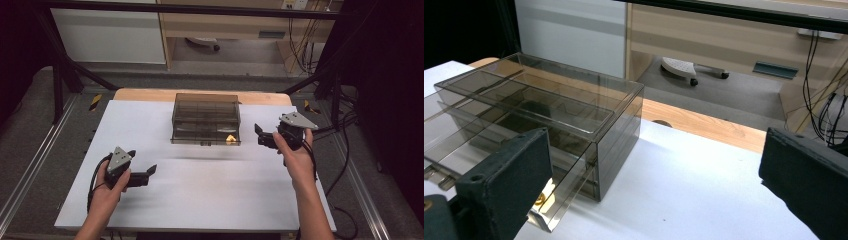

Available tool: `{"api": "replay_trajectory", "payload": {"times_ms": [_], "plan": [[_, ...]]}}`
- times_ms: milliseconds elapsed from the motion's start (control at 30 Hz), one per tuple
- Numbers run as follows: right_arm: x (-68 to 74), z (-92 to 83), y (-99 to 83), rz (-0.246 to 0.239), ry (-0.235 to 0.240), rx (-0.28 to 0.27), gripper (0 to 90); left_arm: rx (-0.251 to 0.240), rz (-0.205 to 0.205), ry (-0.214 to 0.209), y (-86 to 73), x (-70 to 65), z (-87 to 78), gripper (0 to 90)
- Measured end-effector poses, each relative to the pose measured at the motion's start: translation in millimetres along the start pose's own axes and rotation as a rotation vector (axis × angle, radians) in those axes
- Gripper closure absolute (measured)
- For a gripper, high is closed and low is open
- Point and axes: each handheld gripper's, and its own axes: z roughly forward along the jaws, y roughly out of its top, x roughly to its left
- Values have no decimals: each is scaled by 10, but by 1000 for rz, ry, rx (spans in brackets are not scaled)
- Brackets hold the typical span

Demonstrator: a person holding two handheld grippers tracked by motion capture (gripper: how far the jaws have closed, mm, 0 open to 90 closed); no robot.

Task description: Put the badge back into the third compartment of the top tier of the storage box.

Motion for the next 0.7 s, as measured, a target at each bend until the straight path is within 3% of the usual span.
{"api": "replay_trajectory", "payload": {"times_ms": [467, 700], "plan": [[-51, -168, 43, 15, 15, -28, 15, -6, 2, 4, 3, 1, -13, 72], [-77, -231, 21, 14, 21, -17, 15, -11, -2, 7, 4, 9, -22, 72]]}}
